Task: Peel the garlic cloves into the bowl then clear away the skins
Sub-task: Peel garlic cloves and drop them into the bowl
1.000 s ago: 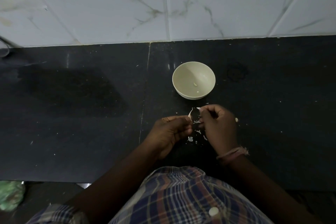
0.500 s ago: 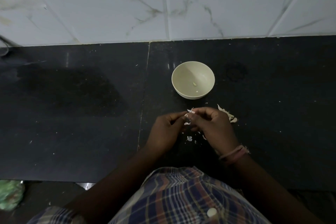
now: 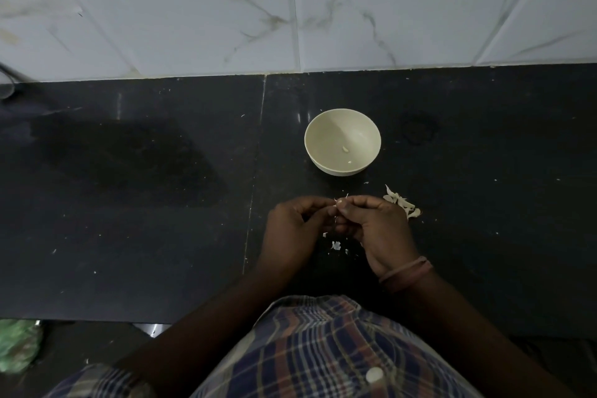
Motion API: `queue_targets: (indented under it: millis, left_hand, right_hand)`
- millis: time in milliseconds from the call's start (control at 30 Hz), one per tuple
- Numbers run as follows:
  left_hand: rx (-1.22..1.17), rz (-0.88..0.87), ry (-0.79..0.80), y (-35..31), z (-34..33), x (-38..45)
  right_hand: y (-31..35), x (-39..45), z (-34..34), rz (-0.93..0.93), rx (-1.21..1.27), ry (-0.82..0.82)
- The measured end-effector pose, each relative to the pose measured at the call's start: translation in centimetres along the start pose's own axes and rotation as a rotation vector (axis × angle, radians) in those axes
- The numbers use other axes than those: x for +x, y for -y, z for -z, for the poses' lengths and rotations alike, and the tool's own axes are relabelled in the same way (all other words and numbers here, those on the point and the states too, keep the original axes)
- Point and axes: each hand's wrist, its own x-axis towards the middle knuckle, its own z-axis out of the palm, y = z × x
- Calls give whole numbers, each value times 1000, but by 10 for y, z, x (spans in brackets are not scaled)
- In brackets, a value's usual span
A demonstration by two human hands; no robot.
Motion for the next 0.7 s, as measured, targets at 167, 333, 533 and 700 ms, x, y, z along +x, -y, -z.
queue_targets:
  millis: [167, 333, 533, 700]
  left_hand:
    - [-145, -5, 13, -8, -5, -4]
    - [-228, 12, -8, -8, -7, -7]
    - [-285, 25, 31, -7, -7, -9]
    - [-375, 55, 38, -6, -6, -9]
  right_hand:
    - [8, 0, -3, -110, 120, -4]
    - [8, 2, -4, -199, 208, -5]
    - [15, -3, -8, -222, 91, -10]
    - [18, -5, -11, -275, 171, 34]
